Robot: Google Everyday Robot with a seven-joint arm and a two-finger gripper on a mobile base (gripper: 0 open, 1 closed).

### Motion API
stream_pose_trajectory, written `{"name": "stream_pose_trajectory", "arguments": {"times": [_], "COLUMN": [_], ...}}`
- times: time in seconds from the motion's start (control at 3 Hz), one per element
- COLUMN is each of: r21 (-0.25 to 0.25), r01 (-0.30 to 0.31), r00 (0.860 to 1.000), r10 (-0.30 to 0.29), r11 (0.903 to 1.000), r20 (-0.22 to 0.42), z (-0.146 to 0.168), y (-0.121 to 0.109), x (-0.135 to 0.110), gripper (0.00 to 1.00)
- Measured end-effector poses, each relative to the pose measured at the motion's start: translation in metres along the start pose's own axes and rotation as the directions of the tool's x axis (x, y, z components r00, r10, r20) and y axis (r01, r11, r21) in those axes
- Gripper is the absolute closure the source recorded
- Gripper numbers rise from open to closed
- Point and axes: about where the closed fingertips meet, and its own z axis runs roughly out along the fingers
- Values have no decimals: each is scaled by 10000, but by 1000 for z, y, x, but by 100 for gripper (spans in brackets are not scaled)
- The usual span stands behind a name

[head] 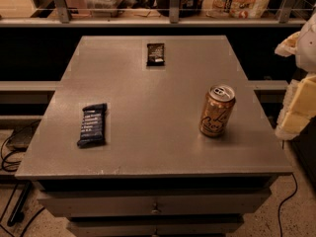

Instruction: Knock orange can over

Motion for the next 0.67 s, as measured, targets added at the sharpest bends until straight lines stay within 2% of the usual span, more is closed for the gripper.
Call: {"name": "stream_pose_trajectory", "arguments": {"times": [0.33,0.67], "r21": [2,40], "r01": [0,45], "r00": [10000,9981], "r10": [0,-47], "r11": [10000,10000], "r20": [1,609], "z": [0,3], "y": [0,-1], "x": [0,-3], "gripper": [0,0]}}
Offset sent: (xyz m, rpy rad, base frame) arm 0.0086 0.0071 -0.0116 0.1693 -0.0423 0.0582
